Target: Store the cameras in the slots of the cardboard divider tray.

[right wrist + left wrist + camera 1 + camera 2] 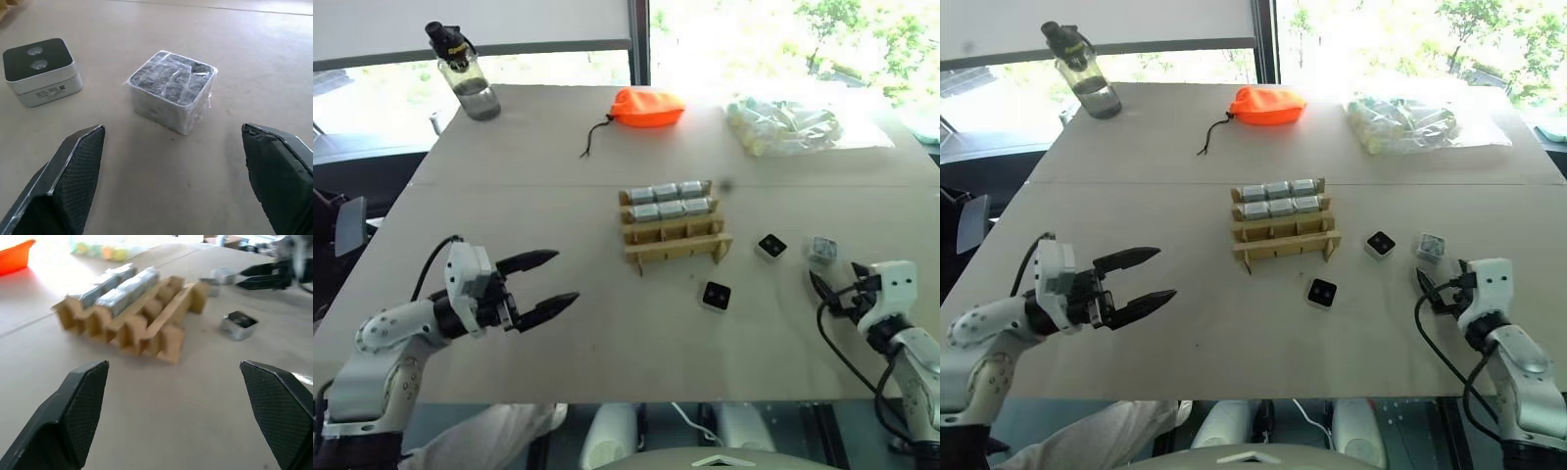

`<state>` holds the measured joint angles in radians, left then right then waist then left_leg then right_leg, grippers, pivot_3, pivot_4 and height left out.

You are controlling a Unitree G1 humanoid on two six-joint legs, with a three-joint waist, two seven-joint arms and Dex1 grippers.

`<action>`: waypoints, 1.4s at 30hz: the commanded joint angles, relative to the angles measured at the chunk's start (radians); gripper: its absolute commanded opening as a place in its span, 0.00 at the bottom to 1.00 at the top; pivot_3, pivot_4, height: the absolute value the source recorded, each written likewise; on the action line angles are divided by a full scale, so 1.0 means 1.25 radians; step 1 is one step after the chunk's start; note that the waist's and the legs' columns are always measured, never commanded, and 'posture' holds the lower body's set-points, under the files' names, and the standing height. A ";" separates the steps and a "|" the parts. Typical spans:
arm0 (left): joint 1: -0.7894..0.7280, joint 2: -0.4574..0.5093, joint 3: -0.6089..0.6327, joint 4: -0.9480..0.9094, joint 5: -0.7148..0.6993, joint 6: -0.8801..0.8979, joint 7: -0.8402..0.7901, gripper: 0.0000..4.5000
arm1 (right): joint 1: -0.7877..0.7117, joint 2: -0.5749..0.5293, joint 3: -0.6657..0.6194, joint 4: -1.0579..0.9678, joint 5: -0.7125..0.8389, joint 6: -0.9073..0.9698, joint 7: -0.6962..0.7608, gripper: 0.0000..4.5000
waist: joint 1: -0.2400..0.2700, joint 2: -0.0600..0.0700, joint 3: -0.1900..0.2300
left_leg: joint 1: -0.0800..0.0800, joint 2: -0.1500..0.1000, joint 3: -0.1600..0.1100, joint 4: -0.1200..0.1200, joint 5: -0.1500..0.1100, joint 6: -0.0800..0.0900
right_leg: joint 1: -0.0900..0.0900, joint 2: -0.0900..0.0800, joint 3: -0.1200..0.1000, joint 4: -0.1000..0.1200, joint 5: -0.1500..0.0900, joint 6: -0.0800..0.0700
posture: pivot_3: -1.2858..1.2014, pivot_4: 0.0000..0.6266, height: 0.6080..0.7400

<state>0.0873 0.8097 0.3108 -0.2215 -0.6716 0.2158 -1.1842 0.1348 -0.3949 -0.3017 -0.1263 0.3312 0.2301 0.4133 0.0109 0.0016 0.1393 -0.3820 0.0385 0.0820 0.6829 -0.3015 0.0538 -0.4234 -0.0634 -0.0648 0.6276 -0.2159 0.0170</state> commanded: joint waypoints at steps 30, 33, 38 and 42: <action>-0.163 0.101 0.020 -0.087 -0.082 0.134 -0.086 1.00 | -0.186 0.150 0.094 0.114 -0.164 -0.062 -0.199 0.98 | -0.043 -0.011 0.004 | 0.006 0.002 0.005 0.000 0.003 -0.005 | -0.001 0.002 0.009 0.008 0.000 0.000 | 0.52 0.24 1.00; -0.160 0.100 0.021 -0.088 -0.085 0.137 -0.084 1.00 | -0.192 0.153 0.089 0.119 -0.174 -0.072 -0.220 0.86 | -0.043 -0.012 0.004 | 0.006 0.001 0.005 0.000 0.003 -0.005 | -0.001 0.001 0.009 0.008 0.000 0.000 | 0.52 0.24 1.00; -0.161 0.099 0.015 -0.081 -0.081 0.135 -0.084 1.00 | -0.189 0.154 0.094 0.117 -0.178 -0.071 -0.228 0.41 | -0.042 -0.012 0.004 | 0.006 0.001 0.005 0.000 0.003 -0.005 | -0.001 0.001 0.009 0.008 0.000 0.000 | 0.52 0.24 1.00; -0.163 0.102 0.012 -0.073 -0.076 0.139 -0.081 1.00 | -0.180 0.146 0.100 0.098 -0.177 -0.067 -0.218 0.41 | -0.042 -0.012 0.004 | 0.006 0.001 0.005 0.000 0.003 -0.005 | -0.001 0.001 0.009 0.008 0.000 0.000 | 0.52 0.24 1.00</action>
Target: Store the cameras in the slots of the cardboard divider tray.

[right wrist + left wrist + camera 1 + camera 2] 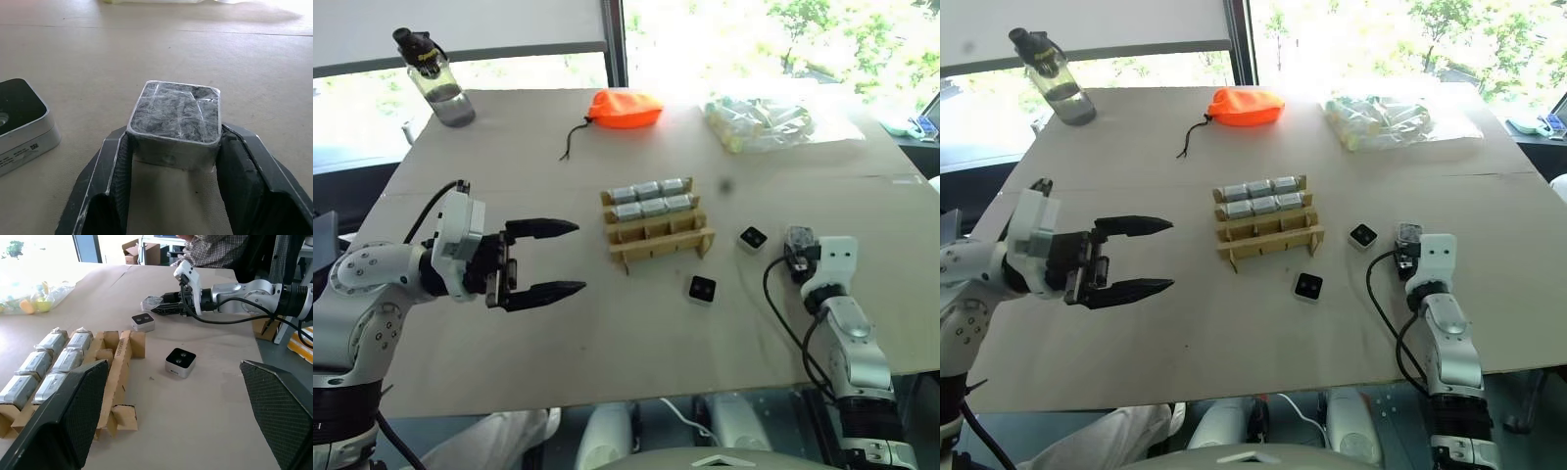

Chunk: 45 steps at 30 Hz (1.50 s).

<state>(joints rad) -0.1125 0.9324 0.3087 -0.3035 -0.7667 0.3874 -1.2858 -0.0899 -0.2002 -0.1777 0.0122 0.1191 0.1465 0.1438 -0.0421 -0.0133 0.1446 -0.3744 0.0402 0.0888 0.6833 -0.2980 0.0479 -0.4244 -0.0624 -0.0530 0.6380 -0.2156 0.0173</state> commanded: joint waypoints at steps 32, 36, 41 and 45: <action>-0.473 -0.117 -0.259 0.319 0.050 0.269 -0.115 1.00 | -0.399 -0.348 0.409 -0.060 -0.309 -0.607 0.452 0.41 | 0.023 -0.005 0.010 | -0.008 -0.001 0.000 0.001 0.000 0.000 | -0.007 0.003 -0.003 -0.001 0.002 0.004 | 0.52 0.24 1.00; -0.494 -0.107 -0.288 0.334 0.057 0.314 -0.142 1.00 | -0.444 -0.327 0.434 -0.039 -0.319 -0.627 0.466 0.41 | 0.023 -0.006 0.010 | -0.008 -0.001 -0.001 0.002 0.000 0.000 | -0.007 0.003 -0.003 0.000 0.002 0.003 | 0.52 0.24 1.00; -0.487 -0.113 -0.297 0.337 0.083 0.307 -0.139 1.00 | -0.469 -0.294 0.454 -0.039 -0.330 -0.630 0.472 0.41 | 0.024 -0.006 0.010 | -0.008 -0.001 -0.001 0.002 0.000 0.000 | -0.007 0.003 -0.003 0.001 0.002 0.003 | 0.52 0.24 1.00; -0.484 -0.104 -0.298 0.331 0.076 0.333 -0.149 1.00 | -0.473 -0.278 0.467 -0.045 -0.334 -0.634 0.482 0.41 | 0.024 -0.006 0.010 | -0.008 -0.001 -0.001 0.002 0.000 0.000 | -0.007 0.003 -0.003 0.001 0.002 0.003 | 0.52 0.24 1.00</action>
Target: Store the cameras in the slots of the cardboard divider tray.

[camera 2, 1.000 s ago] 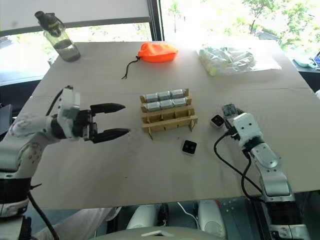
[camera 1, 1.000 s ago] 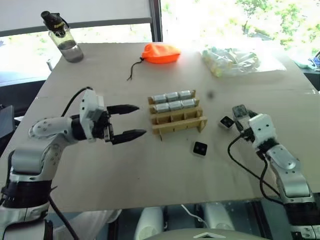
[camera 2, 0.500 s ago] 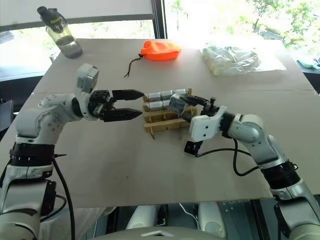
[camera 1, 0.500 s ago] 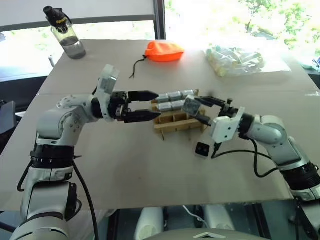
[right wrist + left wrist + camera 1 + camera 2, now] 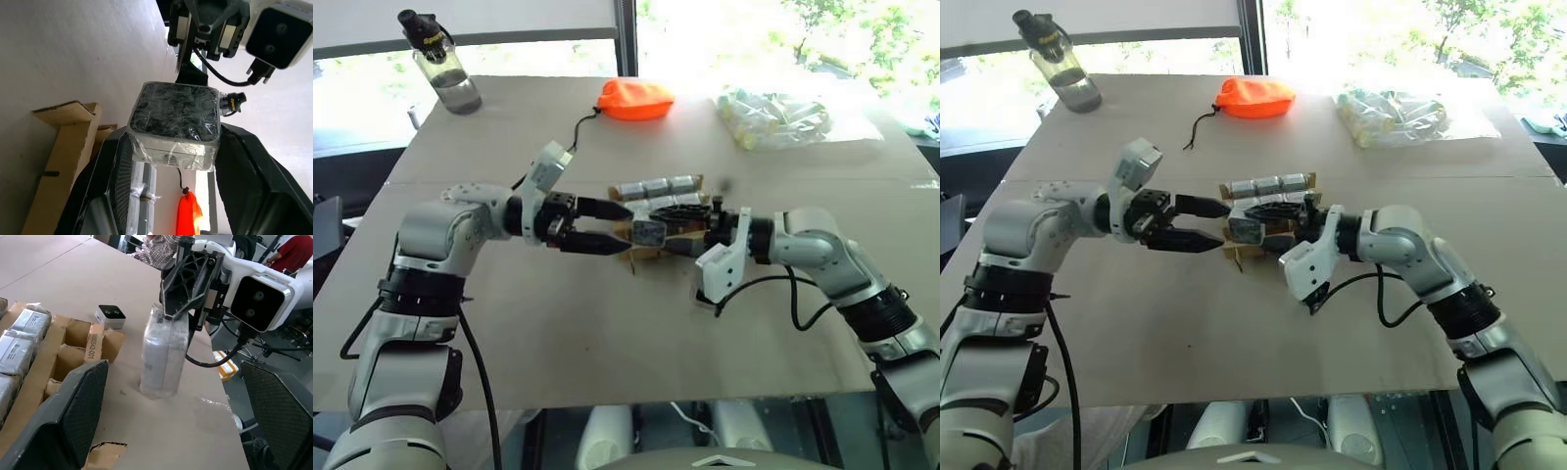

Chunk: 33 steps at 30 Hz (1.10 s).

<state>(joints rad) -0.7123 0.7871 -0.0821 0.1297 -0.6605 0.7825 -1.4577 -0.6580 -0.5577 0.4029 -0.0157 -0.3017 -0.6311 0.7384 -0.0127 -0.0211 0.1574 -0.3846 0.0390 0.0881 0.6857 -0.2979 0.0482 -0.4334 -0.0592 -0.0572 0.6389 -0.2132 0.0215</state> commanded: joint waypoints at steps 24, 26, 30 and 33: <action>-0.027 0.039 -0.042 0.004 0.060 0.006 -0.096 0.31 | -0.044 0.039 0.023 0.006 -0.003 -0.013 0.032 0.41 | 0.000 0.000 0.000 | 0.001 0.000 0.000 0.001 0.000 0.000 | 0.000 0.000 0.000 0.002 0.000 0.000 | 0.52 0.24 1.00; -0.031 0.037 -0.045 0.008 0.067 0.000 -0.100 0.31 | -0.045 0.038 0.023 0.005 -0.002 -0.013 0.034 0.41 | 0.000 0.000 0.000 | 0.000 0.000 0.000 0.001 0.000 0.000 | 0.000 0.000 0.000 0.002 0.000 0.000 | 0.52 0.24 1.00; -0.041 0.035 -0.050 0.021 0.077 -0.002 -0.110 0.31 | -0.047 0.040 0.024 0.004 -0.003 -0.012 0.035 0.41 | 0.000 0.000 0.000 | 0.000 0.000 0.000 0.001 0.000 0.000 | 0.000 0.000 0.000 0.002 0.000 0.000 | 0.52 0.24 1.00; -0.048 0.043 -0.065 0.028 0.079 -0.007 -0.123 0.31 | -0.047 0.040 0.023 0.002 -0.004 -0.012 0.034 0.41 | 0.000 0.000 0.000 | 0.001 0.000 0.000 0.001 0.000 0.000 | 0.000 0.000 0.000 0.002 0.000 0.000 | 0.52 0.24 1.00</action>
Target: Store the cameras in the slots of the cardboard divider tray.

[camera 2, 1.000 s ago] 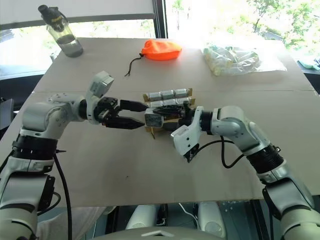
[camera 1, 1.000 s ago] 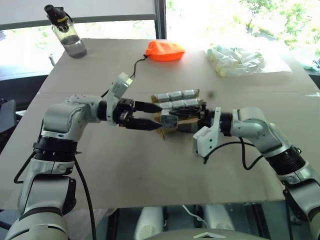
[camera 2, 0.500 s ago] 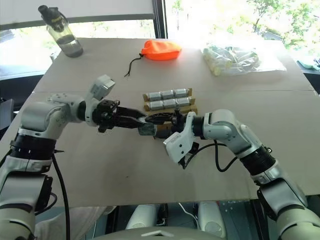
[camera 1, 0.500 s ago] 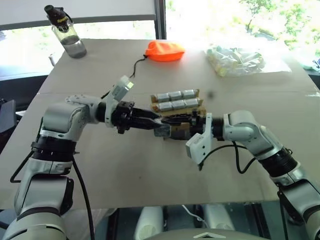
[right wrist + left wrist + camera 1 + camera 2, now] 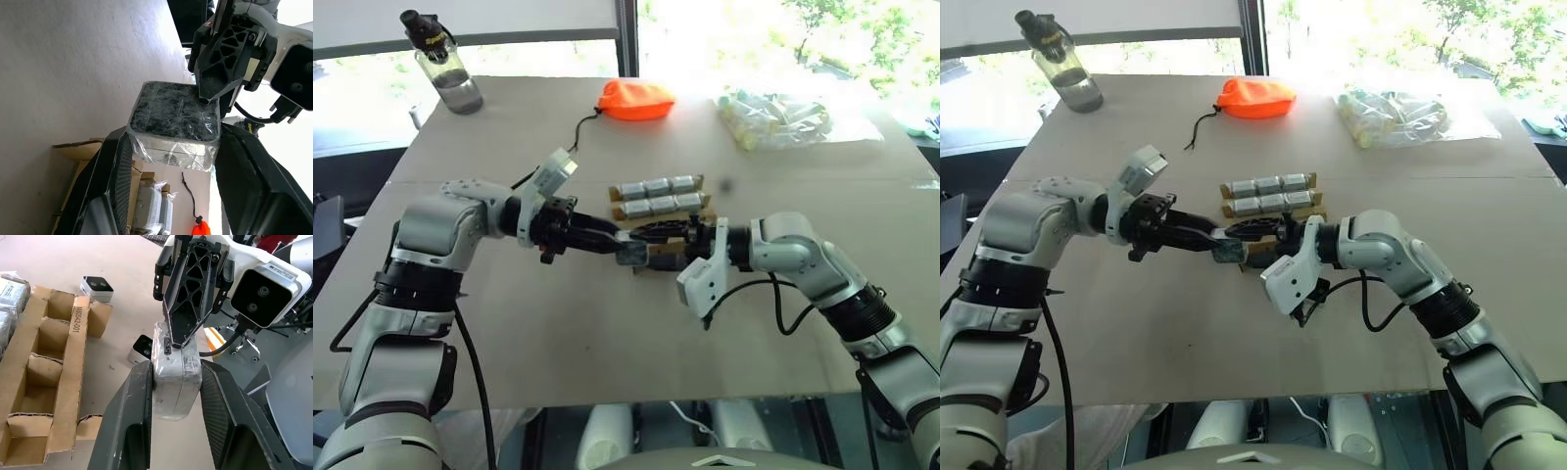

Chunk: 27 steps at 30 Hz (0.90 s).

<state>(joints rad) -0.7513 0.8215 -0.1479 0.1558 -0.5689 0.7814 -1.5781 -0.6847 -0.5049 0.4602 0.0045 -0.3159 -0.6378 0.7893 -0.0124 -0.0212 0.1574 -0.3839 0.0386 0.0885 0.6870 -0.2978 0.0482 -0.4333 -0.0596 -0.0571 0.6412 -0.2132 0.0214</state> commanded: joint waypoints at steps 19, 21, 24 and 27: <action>-0.064 0.031 -0.073 0.057 0.000 -0.046 -0.029 0.16 | -0.013 -0.003 -0.034 -0.038 0.009 0.024 -0.007 0.92 | 0.000 0.000 0.000 | 0.000 0.000 0.000 0.000 0.000 0.000 | 0.000 0.000 0.000 0.000 0.000 0.000 | 0.52 0.24 1.00; -0.070 0.021 -0.066 0.067 0.005 -0.053 -0.029 0.16 | -0.009 -0.006 -0.035 -0.039 0.006 0.031 -0.006 0.99 | 0.000 0.000 0.000 | 0.000 0.000 0.000 0.000 0.000 0.000 | 0.000 0.000 0.000 0.000 0.000 0.000 | 0.52 0.24 1.00; -0.091 -0.005 -0.044 0.104 0.021 -0.087 -0.023 0.16 | 0.022 -0.013 -0.063 -0.054 0.040 0.072 -0.012 0.99 | 0.002 0.000 0.000 | 0.000 0.000 0.000 0.000 0.000 0.000 | 0.000 0.000 0.000 0.000 0.000 0.000 | 0.52 0.24 1.00; -0.104 -0.049 -0.007 0.151 0.051 -0.178 0.023 0.16 | 0.121 -0.036 -0.121 -0.103 0.168 0.191 0.014 0.99 | 0.011 0.000 0.000 | -0.001 0.000 -0.001 0.001 0.000 0.000 | 0.000 0.000 -0.001 0.000 0.000 0.000 | 0.52 0.24 1.00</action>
<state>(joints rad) -0.8550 0.7718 -0.2101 0.3215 -0.5200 0.6285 -1.5750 -0.5728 -0.5307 0.3706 -0.0736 -0.2044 -0.4763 0.7928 0.0011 -0.0217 0.1571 -0.3852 0.0381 0.0875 0.6877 -0.2978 0.0482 -0.4331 -0.0607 -0.0583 0.6410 -0.2131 0.0215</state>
